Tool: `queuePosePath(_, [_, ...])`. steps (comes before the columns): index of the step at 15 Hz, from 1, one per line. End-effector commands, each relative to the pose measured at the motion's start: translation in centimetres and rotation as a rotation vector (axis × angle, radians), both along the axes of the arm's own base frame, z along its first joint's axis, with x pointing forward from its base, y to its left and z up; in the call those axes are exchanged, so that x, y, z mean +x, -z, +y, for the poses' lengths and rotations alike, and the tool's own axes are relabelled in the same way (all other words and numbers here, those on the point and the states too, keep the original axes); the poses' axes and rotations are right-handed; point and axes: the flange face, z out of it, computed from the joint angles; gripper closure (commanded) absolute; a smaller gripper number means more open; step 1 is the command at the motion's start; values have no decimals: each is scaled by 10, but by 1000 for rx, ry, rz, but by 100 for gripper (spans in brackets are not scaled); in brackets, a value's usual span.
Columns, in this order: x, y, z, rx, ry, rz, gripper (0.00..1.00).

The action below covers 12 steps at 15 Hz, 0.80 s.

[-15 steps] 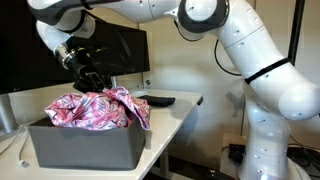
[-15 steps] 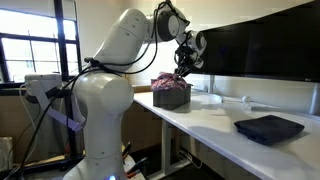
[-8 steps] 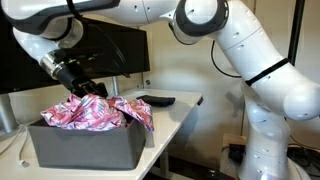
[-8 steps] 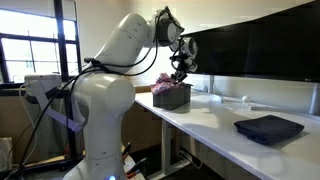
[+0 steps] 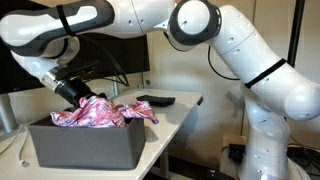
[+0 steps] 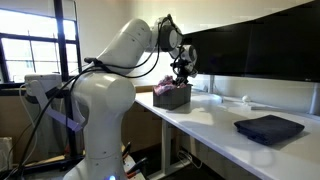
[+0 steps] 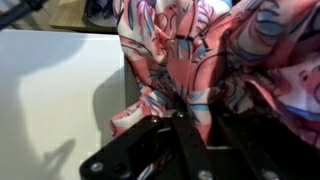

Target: Pick up the clothes and put them in the box

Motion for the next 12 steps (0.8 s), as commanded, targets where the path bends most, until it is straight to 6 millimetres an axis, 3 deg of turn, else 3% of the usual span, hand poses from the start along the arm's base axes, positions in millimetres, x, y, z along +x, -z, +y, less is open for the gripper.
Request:
queuePosePath(1, [8,-3,1,-11,4,-53,77])
queuePosePath(2, [9,-13,2,2,-3,-74,53])
queuePosePath(4, [14,-34,3,31,-8,-130,49])
queuePosePath(11, [25,-109,9,105,-29,-351,5])
queuePosePath(12, [27,-118,9,120,-28,-380,2])
